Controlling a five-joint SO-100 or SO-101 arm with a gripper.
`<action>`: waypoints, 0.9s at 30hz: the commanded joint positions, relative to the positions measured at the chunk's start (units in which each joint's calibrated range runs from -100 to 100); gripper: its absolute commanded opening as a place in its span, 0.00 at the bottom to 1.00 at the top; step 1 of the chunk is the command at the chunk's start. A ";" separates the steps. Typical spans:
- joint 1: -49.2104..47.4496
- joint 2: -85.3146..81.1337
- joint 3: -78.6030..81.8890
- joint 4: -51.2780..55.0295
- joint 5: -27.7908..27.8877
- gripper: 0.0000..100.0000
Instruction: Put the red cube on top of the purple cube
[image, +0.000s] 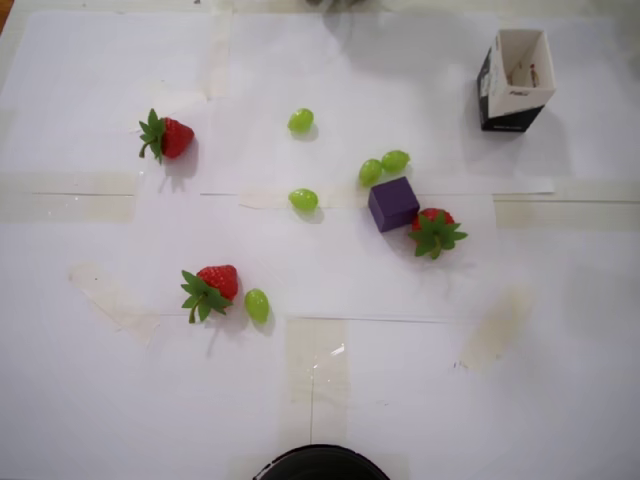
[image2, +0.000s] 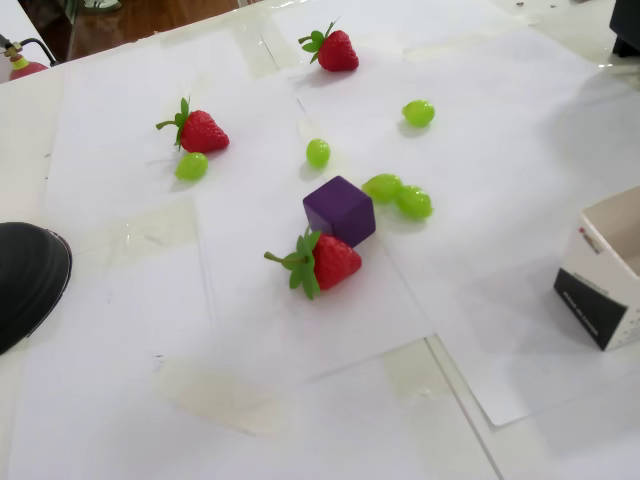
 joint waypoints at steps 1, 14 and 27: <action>-2.43 16.82 -22.51 4.03 1.12 0.00; -8.31 48.80 -56.70 11.05 2.05 0.00; -12.57 68.24 -69.97 10.07 2.00 0.00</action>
